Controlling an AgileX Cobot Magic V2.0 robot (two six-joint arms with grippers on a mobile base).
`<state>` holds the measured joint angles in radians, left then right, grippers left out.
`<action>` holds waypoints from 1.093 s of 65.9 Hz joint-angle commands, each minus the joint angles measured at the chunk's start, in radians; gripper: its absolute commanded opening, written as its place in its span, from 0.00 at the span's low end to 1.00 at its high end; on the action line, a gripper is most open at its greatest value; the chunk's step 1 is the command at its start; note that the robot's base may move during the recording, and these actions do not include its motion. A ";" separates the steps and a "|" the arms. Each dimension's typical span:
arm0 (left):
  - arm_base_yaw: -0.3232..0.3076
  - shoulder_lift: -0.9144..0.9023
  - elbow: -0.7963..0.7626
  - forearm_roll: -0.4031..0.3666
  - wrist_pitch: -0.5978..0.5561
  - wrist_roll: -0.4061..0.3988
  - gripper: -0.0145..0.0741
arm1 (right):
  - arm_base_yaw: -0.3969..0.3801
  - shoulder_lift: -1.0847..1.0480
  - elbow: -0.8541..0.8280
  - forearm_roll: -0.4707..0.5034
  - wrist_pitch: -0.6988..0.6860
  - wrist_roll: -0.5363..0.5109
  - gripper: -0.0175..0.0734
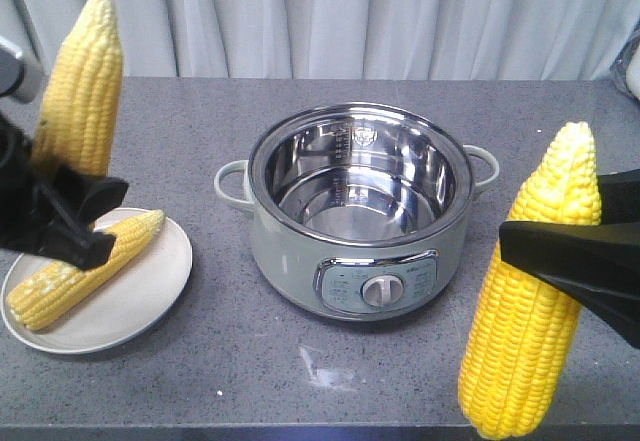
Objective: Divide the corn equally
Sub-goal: 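Grasp the last cob with the left gripper and lift it out, then turn the base away from the pot while holding both cobs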
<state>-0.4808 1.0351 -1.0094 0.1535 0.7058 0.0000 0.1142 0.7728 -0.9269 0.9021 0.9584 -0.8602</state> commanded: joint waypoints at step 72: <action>-0.001 -0.306 0.225 0.003 -0.037 0.000 0.52 | 0.000 -0.004 -0.025 0.050 -0.040 -0.008 0.42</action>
<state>-0.4808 0.7330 -0.7566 0.1535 0.7329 0.0000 0.1142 0.7728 -0.9269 0.9021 0.9584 -0.8602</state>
